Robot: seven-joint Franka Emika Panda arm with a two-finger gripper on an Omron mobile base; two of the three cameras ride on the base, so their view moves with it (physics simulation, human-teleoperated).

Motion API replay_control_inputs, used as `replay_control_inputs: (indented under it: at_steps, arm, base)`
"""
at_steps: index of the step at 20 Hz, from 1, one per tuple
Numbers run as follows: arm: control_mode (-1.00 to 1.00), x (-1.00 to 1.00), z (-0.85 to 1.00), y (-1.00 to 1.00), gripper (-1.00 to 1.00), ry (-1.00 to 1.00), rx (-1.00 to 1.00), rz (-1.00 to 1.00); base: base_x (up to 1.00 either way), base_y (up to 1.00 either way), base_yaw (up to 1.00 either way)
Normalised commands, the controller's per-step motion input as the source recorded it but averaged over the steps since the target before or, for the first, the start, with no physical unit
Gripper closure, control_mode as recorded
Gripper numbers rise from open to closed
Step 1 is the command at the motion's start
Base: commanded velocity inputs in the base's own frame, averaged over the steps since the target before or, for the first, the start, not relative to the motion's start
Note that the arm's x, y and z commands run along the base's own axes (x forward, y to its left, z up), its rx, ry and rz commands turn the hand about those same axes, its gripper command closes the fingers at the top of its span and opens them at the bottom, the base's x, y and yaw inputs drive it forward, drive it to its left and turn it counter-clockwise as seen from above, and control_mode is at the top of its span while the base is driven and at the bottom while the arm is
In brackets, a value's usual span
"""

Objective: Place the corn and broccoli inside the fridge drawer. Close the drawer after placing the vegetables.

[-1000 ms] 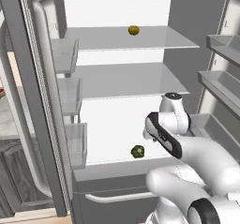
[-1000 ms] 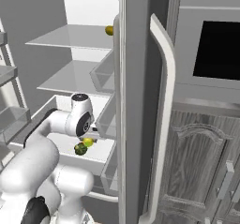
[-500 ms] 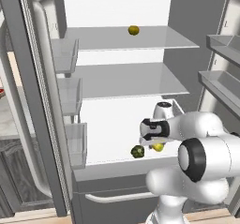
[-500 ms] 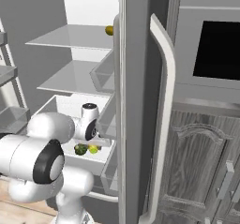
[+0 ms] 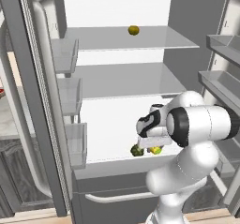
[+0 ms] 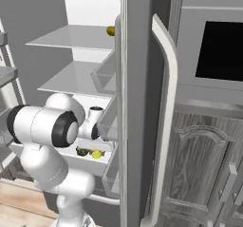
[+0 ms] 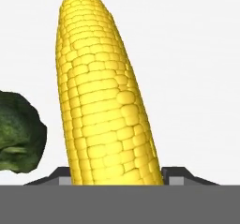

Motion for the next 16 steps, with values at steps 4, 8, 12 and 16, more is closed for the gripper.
replay_control_inputs:
  at_steps: [4,8,12,16]
  arm:
    - [-1.0,-0.26,0.34,0.0,-1.0,-0.03,0.0,0.0]
    - [-1.0,-0.66,0.85,0.0,-1.0,-0.23,0.0,0.0]
    - [-1.0,-0.9,0.77,0.19,-1.0,-0.2,0.0,0.0]
    - [-1.0,-0.74,0.59,0.7,-1.0,-0.1,0.0,0.0]
  base:
    - [0.0,0.0,0.0]
    - [0.0,0.0,0.0]
    - [0.0,0.0,0.0]
    - [0.0,0.0,0.0]
